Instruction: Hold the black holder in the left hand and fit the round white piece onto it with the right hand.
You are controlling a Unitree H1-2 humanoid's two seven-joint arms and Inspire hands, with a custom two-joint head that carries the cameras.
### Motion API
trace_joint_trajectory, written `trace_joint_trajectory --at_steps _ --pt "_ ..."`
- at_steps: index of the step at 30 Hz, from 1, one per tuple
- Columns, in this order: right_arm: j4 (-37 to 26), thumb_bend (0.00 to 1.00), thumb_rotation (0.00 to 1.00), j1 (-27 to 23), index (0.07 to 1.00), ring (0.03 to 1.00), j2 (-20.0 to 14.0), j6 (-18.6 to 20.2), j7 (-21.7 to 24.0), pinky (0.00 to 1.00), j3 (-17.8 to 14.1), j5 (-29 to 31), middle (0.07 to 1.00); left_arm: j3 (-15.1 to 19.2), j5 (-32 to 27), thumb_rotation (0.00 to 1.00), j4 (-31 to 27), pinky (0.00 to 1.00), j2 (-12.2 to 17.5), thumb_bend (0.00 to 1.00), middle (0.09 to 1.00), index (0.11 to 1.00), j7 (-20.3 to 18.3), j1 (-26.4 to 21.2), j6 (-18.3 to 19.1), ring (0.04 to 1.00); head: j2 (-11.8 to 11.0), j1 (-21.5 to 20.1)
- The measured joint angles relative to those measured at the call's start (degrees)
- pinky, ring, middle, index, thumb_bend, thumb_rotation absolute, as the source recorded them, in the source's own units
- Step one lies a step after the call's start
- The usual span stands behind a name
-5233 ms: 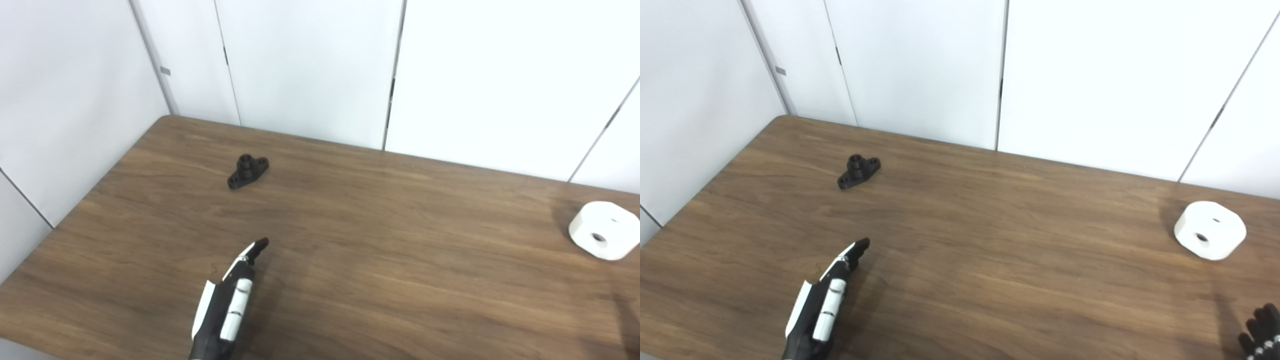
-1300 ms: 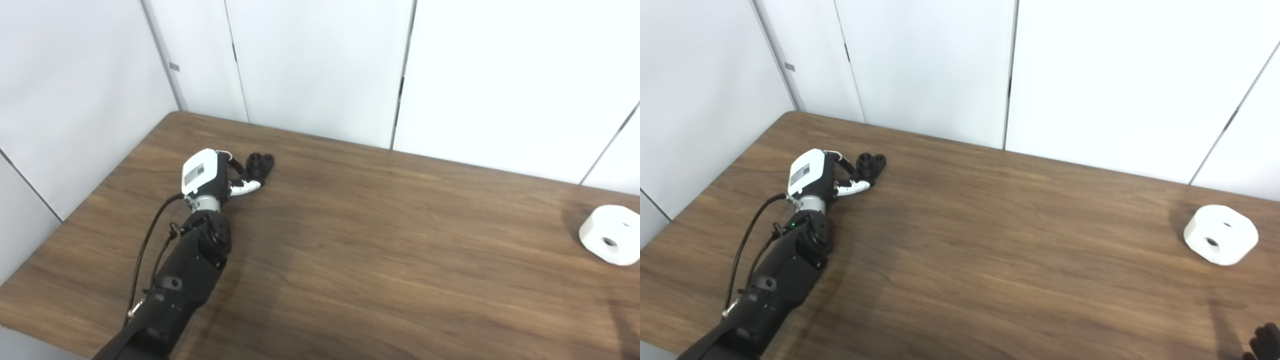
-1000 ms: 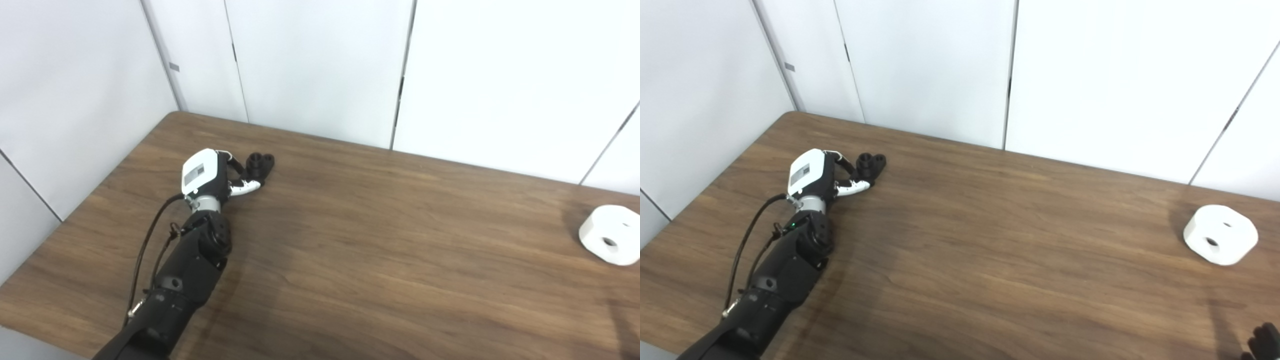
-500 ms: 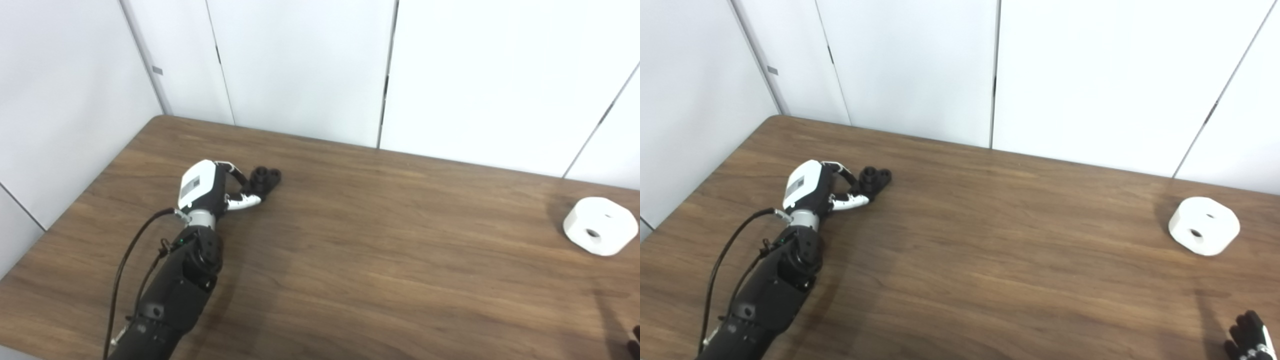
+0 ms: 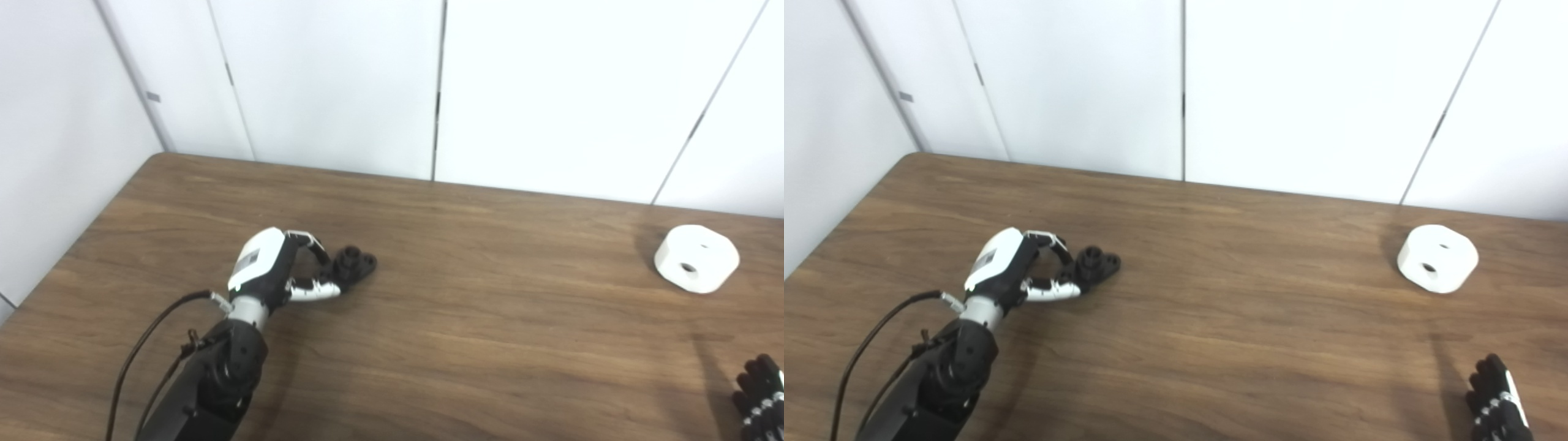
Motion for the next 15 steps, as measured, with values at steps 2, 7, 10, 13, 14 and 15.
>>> trace_joint_trajectory --at_steps 2,7,10,13,14,15 --pt "-0.2 0.67 1.0 0.1 0.995 1.0 0.0 0.0 -0.3 1.0 0.2 -0.2 0.992 -0.7 0.2 0.04 -1.8 0.78 -0.3 0.52 0.783 0.488 -1.1 0.9 0.1 0.873 0.5 -1.2" --pt "-0.6 0.66 1.0 0.3 0.981 1.0 0.3 0.0 -1.2 1.0 0.8 -0.9 0.98 -3.5 2.2 0.05 -5.1 0.79 -2.0 0.52 0.78 0.487 -2.0 3.0 0.2 0.867 2.2 -3.6" --pt "-1.1 0.64 1.0 0.6 0.985 1.0 0.8 0.1 -1.6 1.0 1.2 -1.2 0.978 -5.3 2.6 0.04 -6.9 0.77 -3.2 0.52 0.78 0.487 -2.1 4.5 -0.7 0.855 3.1 -4.4" --pt "-2.6 0.61 1.0 1.3 0.992 1.0 0.9 1.1 -1.8 1.0 2.1 -2.0 0.979 -6.9 2.8 0.04 -7.9 0.76 -4.1 0.52 0.782 0.487 -2.2 5.5 -1.9 0.856 5.1 -5.7" --pt "-3.2 0.59 1.0 1.6 0.994 1.0 1.0 1.5 -1.8 1.0 2.5 -2.2 0.983 -7.4 2.8 0.05 -8.3 0.77 -4.3 0.52 0.784 0.487 -2.3 5.9 -2.1 0.861 5.8 -6.2" --pt "-3.6 0.57 1.0 1.9 0.994 1.0 1.1 1.8 -1.8 1.0 2.7 -2.3 0.983 -8.0 3.0 0.05 -8.9 0.78 -4.5 0.52 0.788 0.487 -2.5 6.3 -2.2 0.867 6.5 -6.6"
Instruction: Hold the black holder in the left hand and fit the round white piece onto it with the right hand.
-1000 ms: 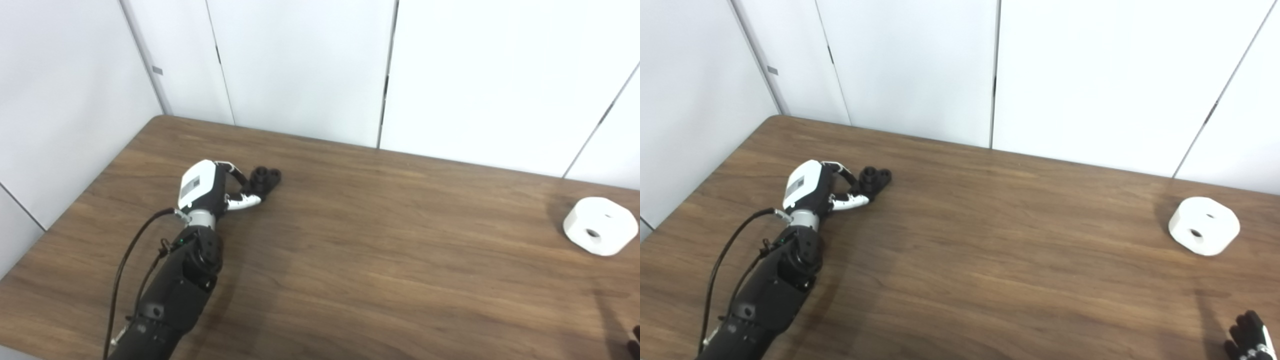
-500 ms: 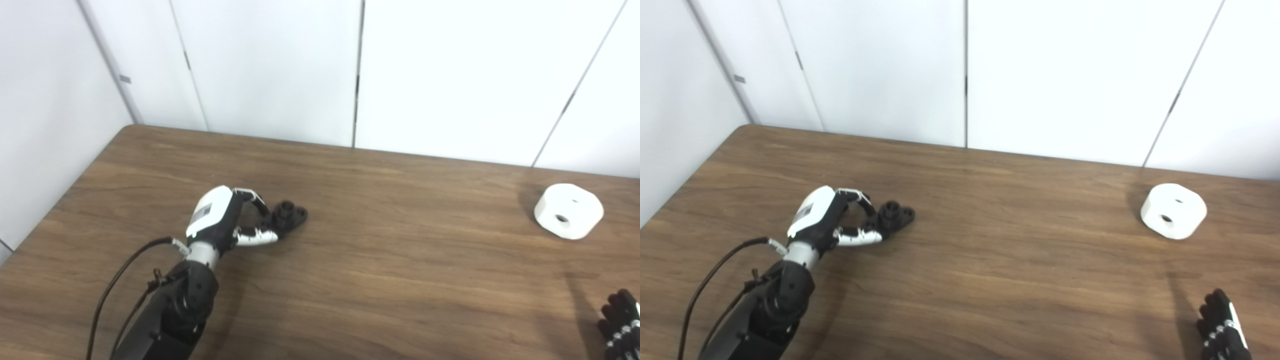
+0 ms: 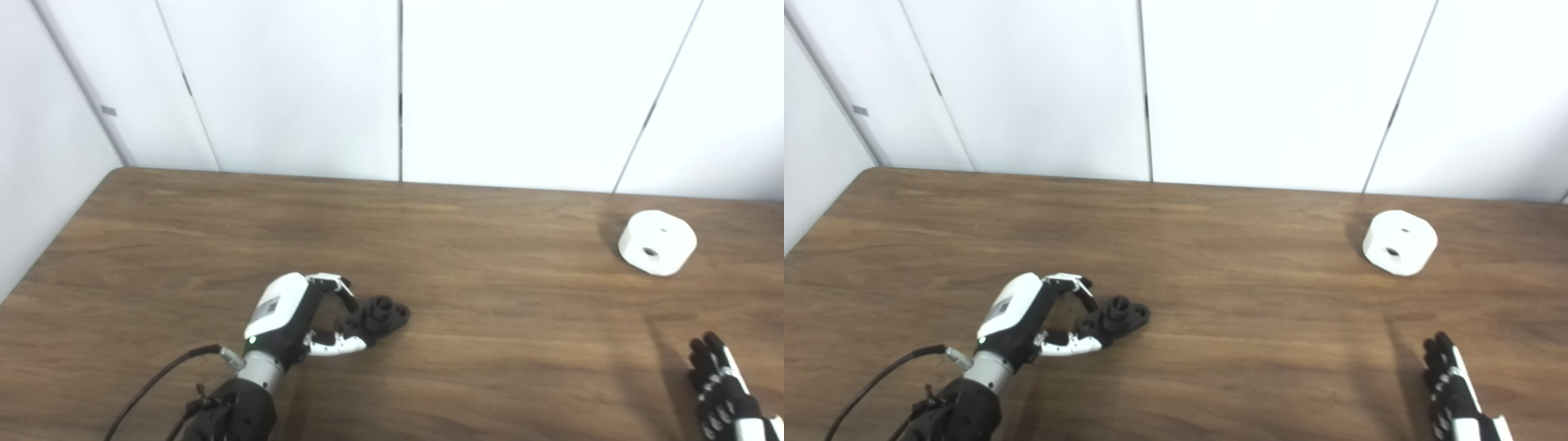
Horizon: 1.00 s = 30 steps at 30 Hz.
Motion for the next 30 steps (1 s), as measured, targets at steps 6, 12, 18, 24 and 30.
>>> trace_joint_trajectory --at_steps 6,12,18,24,30 --pt "-3.5 0.56 1.0 0.8 1.0 1.0 0.2 4.3 -0.3 1.0 0.8 -0.9 0.99 -3.7 2.3 0.05 -2.7 0.78 -1.7 0.52 0.783 0.487 -1.3 2.8 -0.7 0.864 2.5 -1.2" --pt "-5.2 0.55 1.0 0.8 0.997 1.0 0.6 6.8 -0.7 1.0 1.3 -2.0 0.978 -6.1 3.0 0.05 -4.0 0.76 -2.8 0.52 0.786 0.487 -1.5 5.1 -3.1 0.873 4.7 -2.8" --pt "-6.9 0.55 1.0 0.6 0.996 1.0 1.2 9.4 -0.9 1.0 1.3 -2.0 0.974 -6.6 1.9 0.04 -4.4 0.77 -2.6 0.52 0.803 0.487 -1.9 6.4 -5.4 0.889 6.6 -4.5" --pt "-7.3 0.57 1.0 0.2 0.992 1.0 1.2 10.8 -0.9 1.0 1.2 -2.1 0.976 -6.7 -0.9 0.05 -3.8 0.78 -2.2 0.52 0.806 0.488 -2.0 7.3 -9.0 0.892 8.4 -6.4" --pt "-7.6 0.58 1.0 -0.1 0.984 0.994 1.2 11.9 -0.9 1.0 0.7 -1.5 0.974 -8.0 0.2 0.05 -3.0 0.85 -1.6 0.52 0.804 0.488 -2.0 7.9 -12.0 0.891 9.0 -6.8"
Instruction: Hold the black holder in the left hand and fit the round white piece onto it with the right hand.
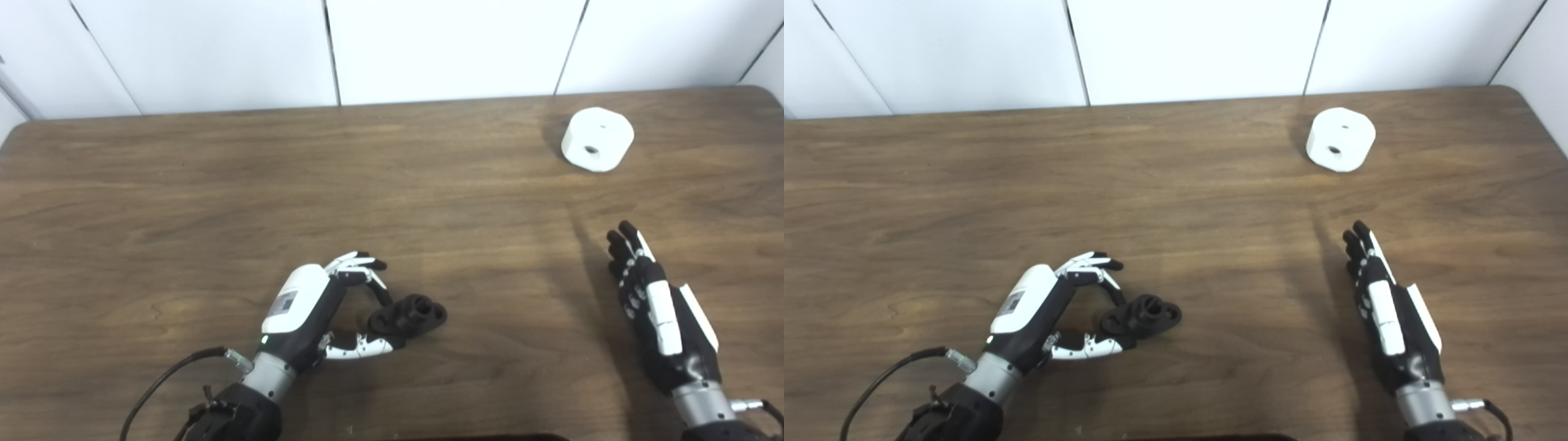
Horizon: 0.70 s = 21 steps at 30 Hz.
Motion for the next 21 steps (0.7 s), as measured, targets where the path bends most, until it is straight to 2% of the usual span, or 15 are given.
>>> trace_joint_trajectory --at_steps 4,9,12,15,18,21 --pt "-0.3 0.57 1.0 -0.2 0.988 0.995 0.2 0.1 0.0 1.0 -0.3 1.0 0.977 -1.8 4.4 0.05 1.0 0.92 0.7 0.52 0.796 0.487 0.0 0.5 -2.2 0.875 0.1 -0.6" --pt "-1.4 0.58 1.0 -0.3 0.976 0.996 0.2 1.8 -0.1 1.0 -0.7 1.4 0.966 -2.3 8.5 0.05 1.2 0.93 1.0 0.52 0.801 0.487 -0.1 0.5 -2.4 0.868 0.1 -1.1" --pt "-1.6 0.59 0.95 -0.6 0.966 0.976 0.2 2.5 -0.3 1.0 -1.1 1.4 0.95 -2.4 9.9 0.05 1.1 0.93 1.0 0.52 0.807 0.487 -1.1 0.2 -2.4 0.872 -0.1 -1.1" --pt "-2.1 0.57 0.82 -0.8 0.952 0.969 0.3 3.0 -0.7 1.0 -1.4 0.6 0.912 -2.5 11.7 0.05 1.0 0.92 0.9 0.52 0.802 0.487 -1.5 0.1 -2.4 0.864 -0.3 -1.0" --pt "-3.7 0.6 0.72 -1.4 0.946 0.974 0.2 4.5 -1.0 1.0 -2.1 0.1 0.917 -2.5 13.3 0.05 0.8 0.91 0.8 0.52 0.801 0.487 -1.6 0.1 -2.4 0.859 -0.8 -1.1" --pt "-5.5 0.65 0.62 -2.6 0.906 0.936 -0.3 5.8 -1.6 0.98 -3.3 -1.1 0.895 -2.5 14.5 0.05 0.7 0.9 0.4 0.52 0.795 0.487 -2.0 0.1 -2.4 0.858 -1.3 -1.4"
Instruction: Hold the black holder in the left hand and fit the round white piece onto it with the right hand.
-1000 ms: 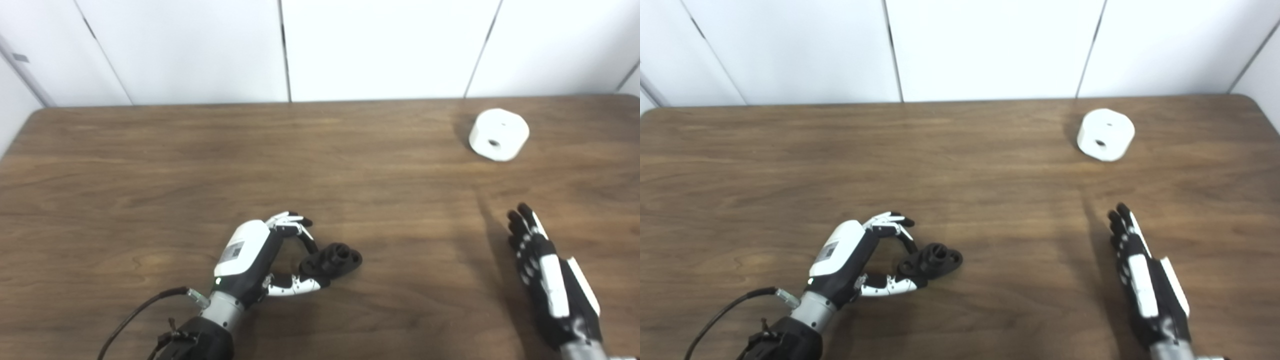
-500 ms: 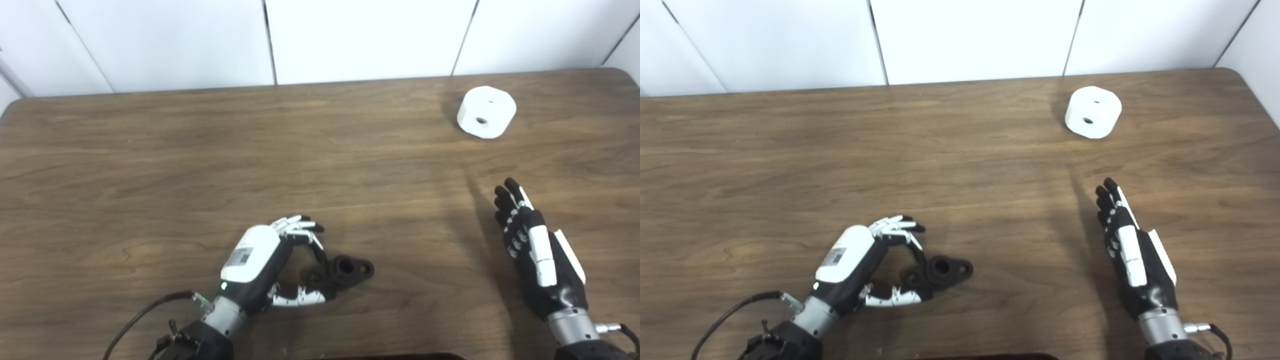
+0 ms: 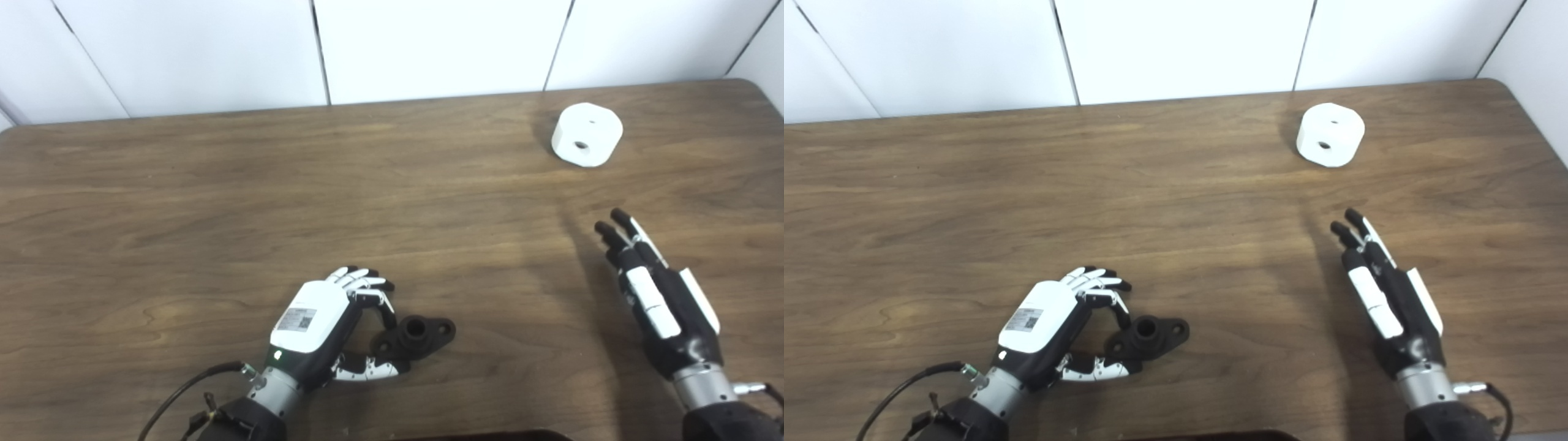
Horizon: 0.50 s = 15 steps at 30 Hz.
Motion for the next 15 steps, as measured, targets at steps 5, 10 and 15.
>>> trace_joint_trajectory --at_steps 5,10,15 --pt "-0.1 0.69 0.48 -4.0 0.871 0.917 -0.8 1.7 -2.2 0.94 -1.5 -4.9 0.881 0.4 1.0 0.05 -0.5 0.9 -0.6 0.52 0.789 0.487 -1.1 0.1 0.1 0.863 -0.5 -0.4" --pt "1.1 0.75 0.4 -9.5 0.887 0.925 -3.8 1.8 -2.5 0.96 -1.6 -12.1 0.896 1.0 1.1 0.05 -0.7 0.88 -0.7 0.52 0.787 0.487 -1.6 0.3 0.0 0.859 -2.6 -2.3" --pt "3.0 0.8 0.32 -13.6 0.877 0.916 -6.2 2.1 -2.5 0.9 -1.4 -16.3 0.896 1.5 1.1 0.05 -0.7 0.87 -0.7 0.52 0.786 0.487 -1.5 0.5 -0.5 0.851 -4.3 -5.2"
